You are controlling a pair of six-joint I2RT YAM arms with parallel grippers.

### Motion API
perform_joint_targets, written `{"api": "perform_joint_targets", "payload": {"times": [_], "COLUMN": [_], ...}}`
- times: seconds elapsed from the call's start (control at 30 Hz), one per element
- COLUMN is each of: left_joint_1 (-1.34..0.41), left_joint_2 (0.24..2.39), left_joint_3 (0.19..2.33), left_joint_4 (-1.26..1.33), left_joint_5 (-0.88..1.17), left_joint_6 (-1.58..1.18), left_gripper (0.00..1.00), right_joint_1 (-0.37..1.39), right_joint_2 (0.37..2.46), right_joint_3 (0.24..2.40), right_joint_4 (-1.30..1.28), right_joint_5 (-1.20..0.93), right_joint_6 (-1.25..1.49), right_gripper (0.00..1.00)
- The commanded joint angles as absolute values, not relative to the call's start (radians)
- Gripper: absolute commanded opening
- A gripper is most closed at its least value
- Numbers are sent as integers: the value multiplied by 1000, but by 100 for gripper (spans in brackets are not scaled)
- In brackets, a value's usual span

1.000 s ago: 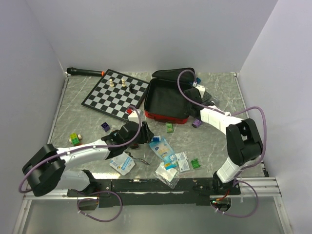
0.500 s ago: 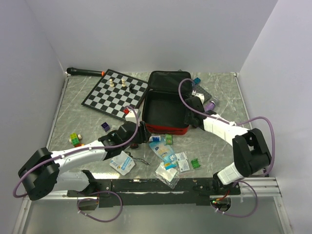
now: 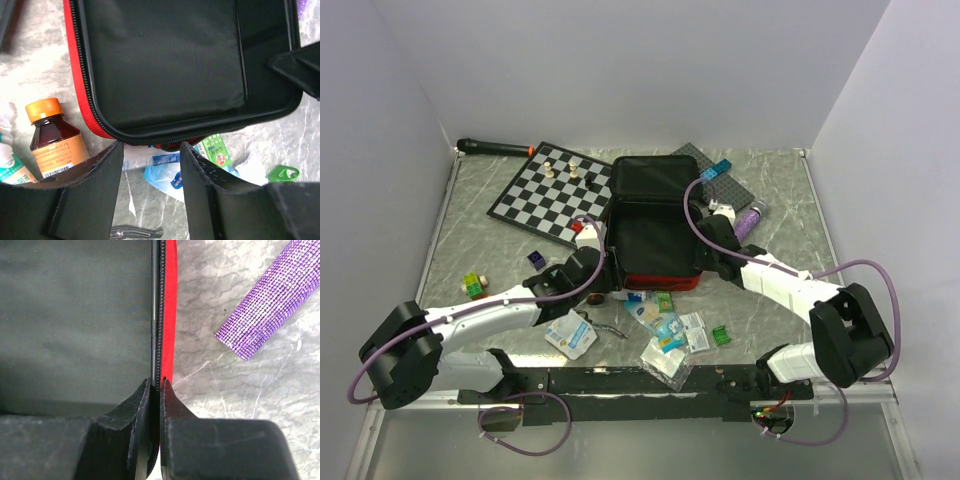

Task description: Organize the medicine kit

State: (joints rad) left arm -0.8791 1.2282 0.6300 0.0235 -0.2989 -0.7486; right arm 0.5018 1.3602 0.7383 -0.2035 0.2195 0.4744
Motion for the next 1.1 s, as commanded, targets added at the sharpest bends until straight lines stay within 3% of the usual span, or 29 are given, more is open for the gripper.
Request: {"api": "perform_joint_targets", "payload": {"times": [0.0, 0.53, 0.63, 0.73, 0.83, 1.0, 1.07], "left_joint_1": [-871, -790, -787, -787, -785, -749, -712], "left_joint_2": [1250, 1315, 1281, 1211, 1137, 1065, 1054], "left_joint_3": [701, 758, 764, 758, 758, 778, 775], "left_joint_4": [2, -46, -100, -135, -176, -279, -314], "left_joint_5": [-348, -325, -357, -396, -445, -502, -477], "left_joint_6": [-792, -762, -788, -808, -819, -834, -836], "left_gripper": [54, 54, 55, 59, 61, 66, 73], "right_joint_1": [534, 546, 548, 546, 546, 546, 549], "right_joint_2": [1362, 1278, 1252, 1218, 1195, 1140, 1085], "right_joint_3": [686, 632, 660, 693, 736, 811, 819], "right_joint_4": [-299, -333, -373, -416, -455, -508, -505], "right_joint_5": [100, 48, 69, 109, 153, 204, 189], "right_joint_6": [540, 614, 597, 584, 568, 560, 546], "right_gripper": [0, 0, 32, 52, 60, 63, 63]}}
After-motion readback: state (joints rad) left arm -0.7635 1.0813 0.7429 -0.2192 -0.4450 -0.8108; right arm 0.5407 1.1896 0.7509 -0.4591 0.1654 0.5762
